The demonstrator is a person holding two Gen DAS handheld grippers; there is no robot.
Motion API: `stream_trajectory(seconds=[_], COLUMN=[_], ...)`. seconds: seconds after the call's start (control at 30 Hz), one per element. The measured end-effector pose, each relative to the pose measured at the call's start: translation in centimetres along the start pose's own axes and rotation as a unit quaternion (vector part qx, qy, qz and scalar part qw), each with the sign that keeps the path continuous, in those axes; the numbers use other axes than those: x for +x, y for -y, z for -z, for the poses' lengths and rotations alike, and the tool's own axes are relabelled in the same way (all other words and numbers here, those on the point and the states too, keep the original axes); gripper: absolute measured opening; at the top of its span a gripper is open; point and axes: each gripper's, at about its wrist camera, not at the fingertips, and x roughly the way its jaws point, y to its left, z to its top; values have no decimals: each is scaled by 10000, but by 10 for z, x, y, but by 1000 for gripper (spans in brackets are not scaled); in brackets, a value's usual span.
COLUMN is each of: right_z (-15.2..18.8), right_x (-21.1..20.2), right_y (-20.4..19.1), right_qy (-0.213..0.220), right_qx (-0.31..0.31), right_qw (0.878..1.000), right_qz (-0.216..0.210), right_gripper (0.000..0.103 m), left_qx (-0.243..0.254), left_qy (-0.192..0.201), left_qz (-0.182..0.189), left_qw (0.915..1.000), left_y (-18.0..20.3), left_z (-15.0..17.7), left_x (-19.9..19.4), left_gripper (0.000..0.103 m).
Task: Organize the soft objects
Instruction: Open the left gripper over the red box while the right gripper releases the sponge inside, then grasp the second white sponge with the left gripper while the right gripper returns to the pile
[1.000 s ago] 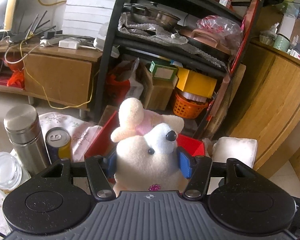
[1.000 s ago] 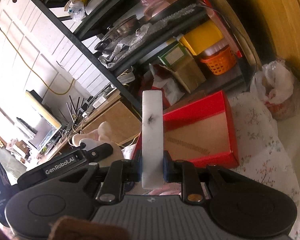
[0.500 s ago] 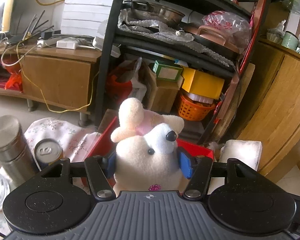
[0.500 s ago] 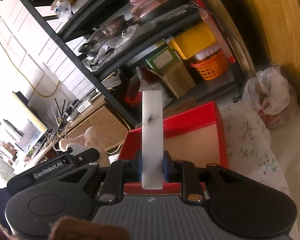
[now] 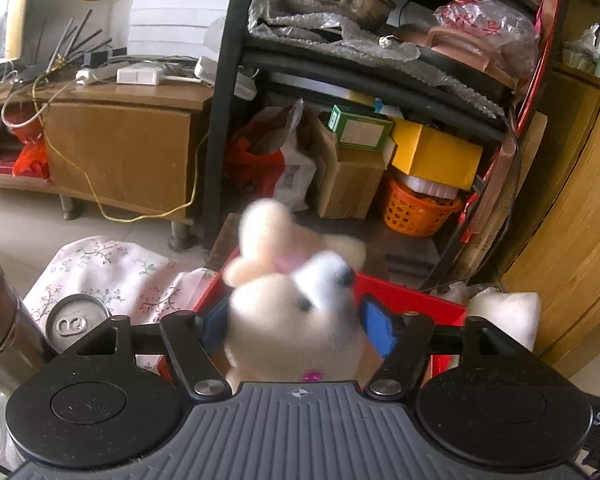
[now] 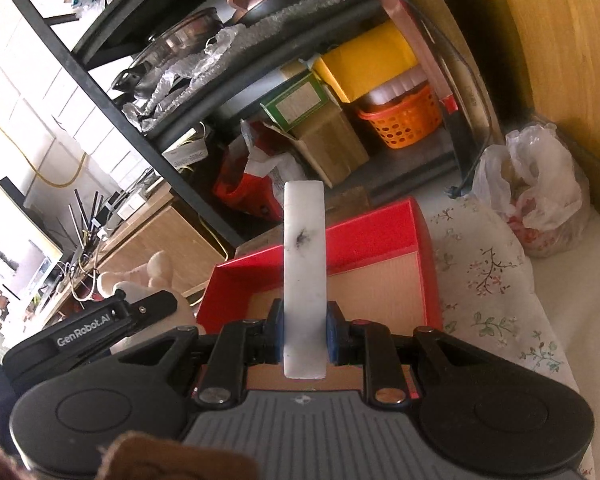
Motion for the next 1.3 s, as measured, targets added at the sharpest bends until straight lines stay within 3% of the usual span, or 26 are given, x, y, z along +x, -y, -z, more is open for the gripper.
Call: stream_trajectory(seconds=[0.03,0.07,0.13,0.33,0.6,0.93,1.13,1.3], right_z=[-1,-1,-1,-1,9,30,42,49], right_x=[0,0,-1,-11,-33,-46,-52,-52], right_y=[1,1,4,9,1,1,-1,-9], right_qy=[-7,-16,-3,-72,-74,-250,-383,-482], right_qx=[3,16,73,166,66,-105,-162,-243], right_qw=[10000,10000,10000,9998,9999,9996,9991,9984], right_qz=[-15,-28,40,41,-81,-2,-30,-154], right_gripper=[0,6,13,14,24,25,26,27], left_qx=[-21,-34,-25,203,204,414,95,-59], left_qy=[10,27,42,32,2,-263,-547,-743], left_qz=[-3,-9,-20,-35,-66,-91,47,-152], left_qw=[10000,10000,10000,9998,9998,9988,9984,9971], left_y=[-1,-2,-2,-3,-16,-27,-46,-61], left_z=[0,0,-1,3,15,41,54,74], left_x=[-1,-2,-4,-20,-44,-61,-72,-83], left_gripper=[76,79,80,85,86,86,86,86])
